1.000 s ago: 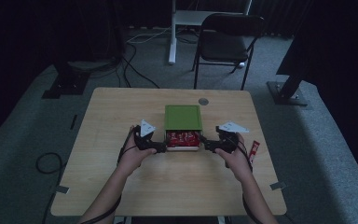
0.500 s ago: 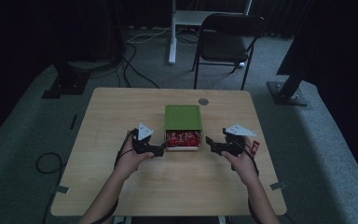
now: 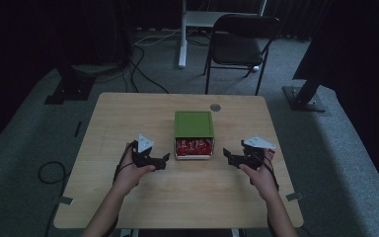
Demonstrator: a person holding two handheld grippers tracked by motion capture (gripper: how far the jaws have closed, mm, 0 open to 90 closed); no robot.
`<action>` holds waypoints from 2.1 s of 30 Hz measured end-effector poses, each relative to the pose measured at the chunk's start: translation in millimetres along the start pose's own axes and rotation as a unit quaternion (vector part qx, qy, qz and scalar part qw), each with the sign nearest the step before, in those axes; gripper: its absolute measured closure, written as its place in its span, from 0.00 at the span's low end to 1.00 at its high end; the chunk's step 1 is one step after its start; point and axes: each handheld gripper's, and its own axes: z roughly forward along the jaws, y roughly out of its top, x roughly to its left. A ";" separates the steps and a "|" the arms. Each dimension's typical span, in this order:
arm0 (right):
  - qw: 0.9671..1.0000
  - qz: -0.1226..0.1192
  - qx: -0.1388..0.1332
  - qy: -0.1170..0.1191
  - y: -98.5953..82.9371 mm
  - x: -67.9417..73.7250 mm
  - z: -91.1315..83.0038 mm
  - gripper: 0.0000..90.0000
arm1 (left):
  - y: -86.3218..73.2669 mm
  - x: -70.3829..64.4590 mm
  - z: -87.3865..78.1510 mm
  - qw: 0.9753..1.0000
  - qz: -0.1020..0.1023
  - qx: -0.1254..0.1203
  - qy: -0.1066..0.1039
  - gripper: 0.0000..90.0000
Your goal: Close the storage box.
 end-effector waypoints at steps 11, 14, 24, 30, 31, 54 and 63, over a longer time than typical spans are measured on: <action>1.000 -0.003 0.016 -0.020 -16.9 -10.0 -9.4 0.14 | -19.3 8.2 -9.6 1.000 -0.015 0.007 0.011 0.05; 1.000 -0.003 0.019 -0.023 -20.4 -11.5 -11.0 0.14 | -23.2 10.2 -11.2 1.000 -0.020 0.008 0.013 0.05; 0.998 0.004 0.034 -0.044 -40.0 -19.1 -19.5 0.14 | -42.1 22.2 -23.3 0.999 -0.039 0.015 0.033 0.05; 0.997 0.009 0.047 -0.054 -49.1 -20.7 -20.9 0.14 | -53.2 29.8 -31.3 0.997 -0.055 0.018 0.045 0.05; 0.997 0.013 0.048 -0.058 -51.9 -20.8 -21.8 0.14 | -56.4 32.0 -34.4 0.997 -0.060 0.018 0.048 0.05; 0.990 0.022 0.076 -0.114 -82.4 -20.5 -40.3 0.14 | -98.3 57.8 -74.9 0.988 -0.101 0.031 0.116 0.05; 0.988 0.015 0.092 -0.120 -86.4 -17.3 -38.3 0.13 | -109.1 63.6 -83.6 0.982 -0.119 0.039 0.144 0.05</action>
